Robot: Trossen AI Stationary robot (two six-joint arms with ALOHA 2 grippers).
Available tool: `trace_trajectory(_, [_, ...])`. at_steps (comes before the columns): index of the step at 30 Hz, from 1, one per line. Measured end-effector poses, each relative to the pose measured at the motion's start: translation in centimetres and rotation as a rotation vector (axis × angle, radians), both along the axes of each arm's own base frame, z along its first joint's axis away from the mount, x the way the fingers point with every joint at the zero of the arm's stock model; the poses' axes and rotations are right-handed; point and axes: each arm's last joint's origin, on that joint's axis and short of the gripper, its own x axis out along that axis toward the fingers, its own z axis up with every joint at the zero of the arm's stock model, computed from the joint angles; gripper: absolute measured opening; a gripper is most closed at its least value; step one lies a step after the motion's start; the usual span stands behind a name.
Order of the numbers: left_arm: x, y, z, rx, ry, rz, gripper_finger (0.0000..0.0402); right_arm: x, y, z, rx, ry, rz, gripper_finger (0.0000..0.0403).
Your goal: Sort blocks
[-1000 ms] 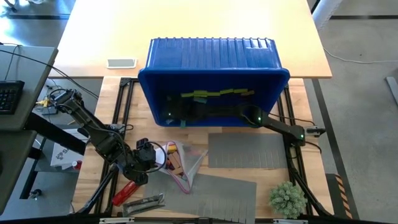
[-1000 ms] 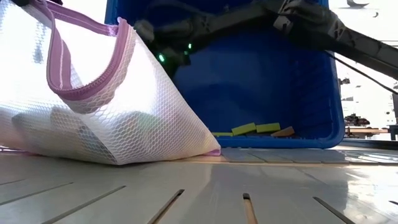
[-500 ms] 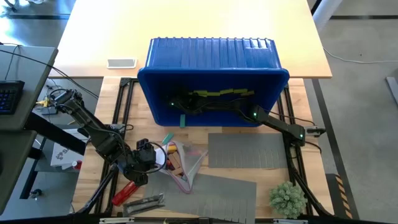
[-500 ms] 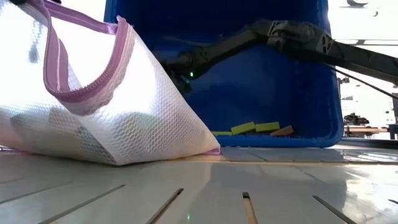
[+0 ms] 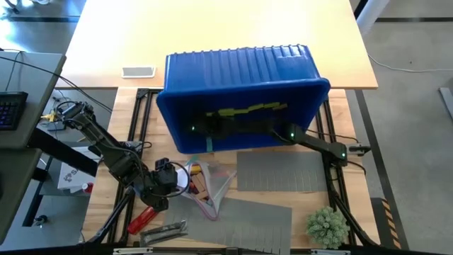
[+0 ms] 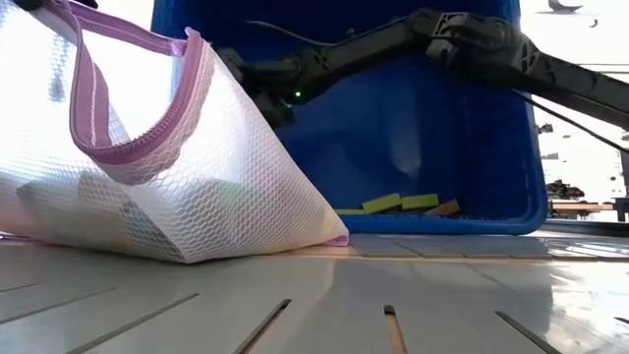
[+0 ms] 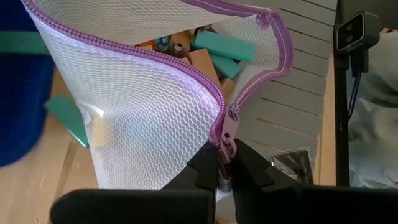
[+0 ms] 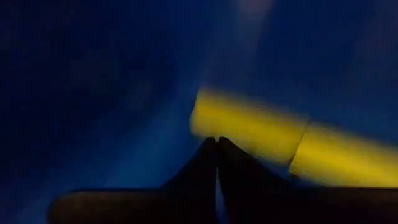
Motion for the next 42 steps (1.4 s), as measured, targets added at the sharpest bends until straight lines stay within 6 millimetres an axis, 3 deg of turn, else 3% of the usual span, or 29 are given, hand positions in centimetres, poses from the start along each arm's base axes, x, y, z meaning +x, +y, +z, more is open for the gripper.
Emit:
trace_trajectory(4, [0.0, 0.0, 0.0, 0.0, 0.001, 0.0, 0.0001, 0.0, -2.5, 0.9, -0.089, -0.069, -0.098, 0.0])
trace_trajectory(9, [0.0, 0.0, 0.0, 0.001, 0.001, 0.0, 0.0001, -0.8, -4.3, -1.5, 0.002, -0.004, -0.116, 0.0])
trace_trajectory(12, [0.0, 0.0, 0.0, 0.0, -0.001, 0.0, 0.0001, -1.3, -4.8, -1.7, 0.061, 0.053, -0.084, 0.0])
trace_trajectory(16, [0.0, 0.0, 0.0, -0.003, 0.003, -0.002, 0.0001, -1.7, -3.1, -1.0, 0.217, 0.114, 0.058, 0.0])
trace_trajectory(19, [0.0, 0.0, 0.0, -0.002, 0.004, -0.002, 0.0001, -1.1, -0.8, -0.3, 0.1, 0.133, 0.096, 0.0])
trace_trajectory(23, [0.0, 0.0, 0.0, -0.008, 0.007, -0.006, 0.0001, -0.2, 0.5, 3.0, -0.096, 0.026, 0.046, 0.0])
trace_trajectory(25, [0.0, 0.0, 0.0, -0.006, 0.005, -0.005, 0.0001, 0.1, -0.7, 2.4, -0.114, -0.032, 0.02, 0.0])
trace_trajectory(29, [0.0, -0.1, -0.1, -0.008, 0.01, -0.008, 0.0001, 0.1, -3.1, -2.1, -0.032, -0.055, -0.052, 0.0])
trace_trajectory(34, [0.0, -0.1, -0.1, -0.008, 0.01, -0.007, 0.0001, 0.1, -3.5, -3.0, 0.106, -0.057, 0.011, 0.0])
trace_trajectory(37, [0.0, -0.1, -0.1, -0.007, 0.01, -0.007, 0.0001, -0.6, -2.1, -2.2, 0.195, 0.067, 0.138, 0.0])
trace_trajectory(42, [0.0, -0.1, -0.1, -0.005, 0.01, -0.006, 0.0001, -0.1, 1.0, 1.4, 0.011, 0.063, 0.179, 0.0])
